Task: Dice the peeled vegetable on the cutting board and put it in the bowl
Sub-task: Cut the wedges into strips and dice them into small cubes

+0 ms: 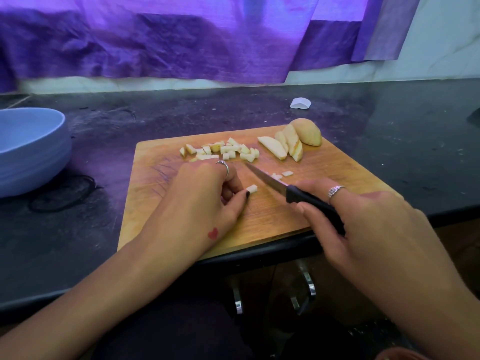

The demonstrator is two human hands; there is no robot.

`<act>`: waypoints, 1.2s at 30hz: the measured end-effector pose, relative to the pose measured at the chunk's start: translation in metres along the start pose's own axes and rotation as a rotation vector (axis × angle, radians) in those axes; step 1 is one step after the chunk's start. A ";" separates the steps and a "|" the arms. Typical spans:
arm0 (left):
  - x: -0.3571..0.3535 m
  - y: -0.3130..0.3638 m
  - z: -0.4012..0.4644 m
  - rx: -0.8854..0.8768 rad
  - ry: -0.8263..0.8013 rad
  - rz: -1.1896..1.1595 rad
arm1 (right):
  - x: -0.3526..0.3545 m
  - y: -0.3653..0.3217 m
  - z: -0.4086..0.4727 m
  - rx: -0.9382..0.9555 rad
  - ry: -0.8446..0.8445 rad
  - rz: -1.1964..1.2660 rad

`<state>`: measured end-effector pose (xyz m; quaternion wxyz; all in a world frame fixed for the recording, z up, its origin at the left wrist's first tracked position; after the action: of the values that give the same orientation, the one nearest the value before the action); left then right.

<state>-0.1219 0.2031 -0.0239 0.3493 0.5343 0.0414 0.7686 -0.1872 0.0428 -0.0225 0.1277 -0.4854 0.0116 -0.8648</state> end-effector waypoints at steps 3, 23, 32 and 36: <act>0.000 0.000 0.000 -0.007 0.004 0.003 | 0.002 -0.002 0.000 -0.020 0.017 0.060; 0.002 0.001 -0.001 -0.008 -0.007 -0.020 | 0.003 -0.009 -0.002 0.042 -0.012 0.022; 0.001 -0.001 -0.001 0.003 -0.027 -0.028 | -0.002 -0.014 -0.010 0.047 -0.068 0.159; 0.000 -0.001 -0.001 0.007 -0.020 -0.019 | -0.007 -0.012 -0.010 0.032 -0.077 0.179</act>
<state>-0.1217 0.2045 -0.0246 0.3554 0.5429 0.0456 0.7595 -0.1947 0.0554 -0.0317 0.2126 -0.5132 0.0363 -0.8307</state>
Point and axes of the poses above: each hand's wrist, its own z-axis towards the middle knuckle, its own x-axis out of the back of the hand, y = z × x, the point moved 5 cm from there along z, towards the middle knuckle, and after that the axes turned 1 degree about -z, right-handed, at the moved point
